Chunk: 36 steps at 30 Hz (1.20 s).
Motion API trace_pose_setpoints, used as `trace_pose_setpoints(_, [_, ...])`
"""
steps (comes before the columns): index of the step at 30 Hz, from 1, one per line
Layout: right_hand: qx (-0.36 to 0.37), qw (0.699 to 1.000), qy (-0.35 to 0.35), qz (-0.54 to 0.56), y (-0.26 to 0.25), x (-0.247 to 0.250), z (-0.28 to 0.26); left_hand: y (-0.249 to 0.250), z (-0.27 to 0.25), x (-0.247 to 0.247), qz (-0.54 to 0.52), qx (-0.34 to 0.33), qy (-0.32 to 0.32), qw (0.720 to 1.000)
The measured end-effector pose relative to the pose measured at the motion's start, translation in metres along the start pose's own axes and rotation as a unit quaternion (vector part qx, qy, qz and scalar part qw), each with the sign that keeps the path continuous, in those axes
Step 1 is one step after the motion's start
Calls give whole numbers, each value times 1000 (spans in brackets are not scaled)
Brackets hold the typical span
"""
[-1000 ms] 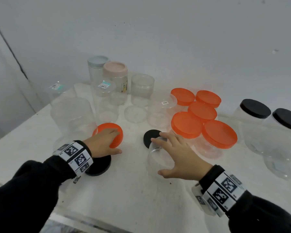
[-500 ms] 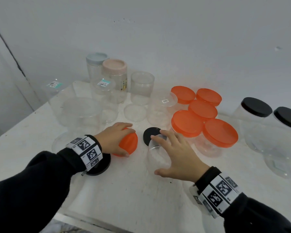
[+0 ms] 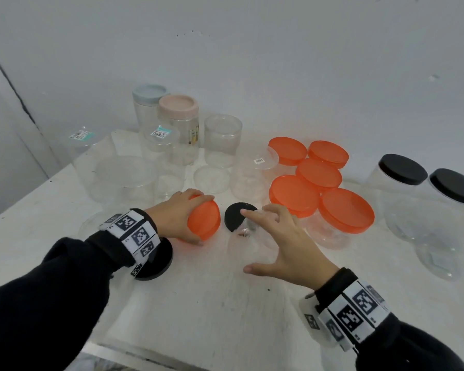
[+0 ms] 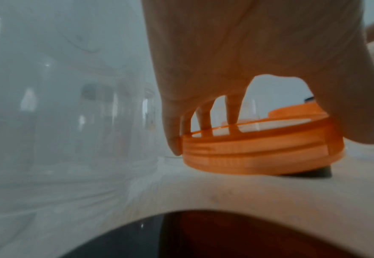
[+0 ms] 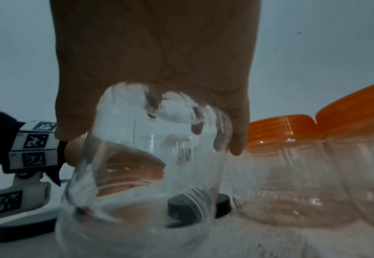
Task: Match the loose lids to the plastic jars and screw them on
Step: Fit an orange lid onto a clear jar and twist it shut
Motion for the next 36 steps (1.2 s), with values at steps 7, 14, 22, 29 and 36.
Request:
trace_pose_setpoints(7, [0,985,81,155,6,-4,-14,10,-28,18,-159,-47,69,984])
trace_pose_setpoints(14, [-74,965,82,239,22,-6,-24,21,-43,15,-183,-82,79,976])
trace_pose_setpoints(22, [-147,960,97,217,27,-3,-22,24,-45,10,-198,-95,77,973])
trace_pose_setpoints(29, [-144,947,96,269,31,-5,-21,28,-45,10,-205,-96,79,971])
trace_pose_setpoints(36, [-135,952,68,268,32,-6,-23,34,-45,11,-218,-109,87,966])
Point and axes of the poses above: each hand's wrist, its own z-axis towards the middle knuckle, its own x-axis out of the back of the hand, y = z × x, the point moved 5 cm from there along z, towards the middle knuckle, and after that the axes turned 5 degrees about x, right-handed, at the moved point
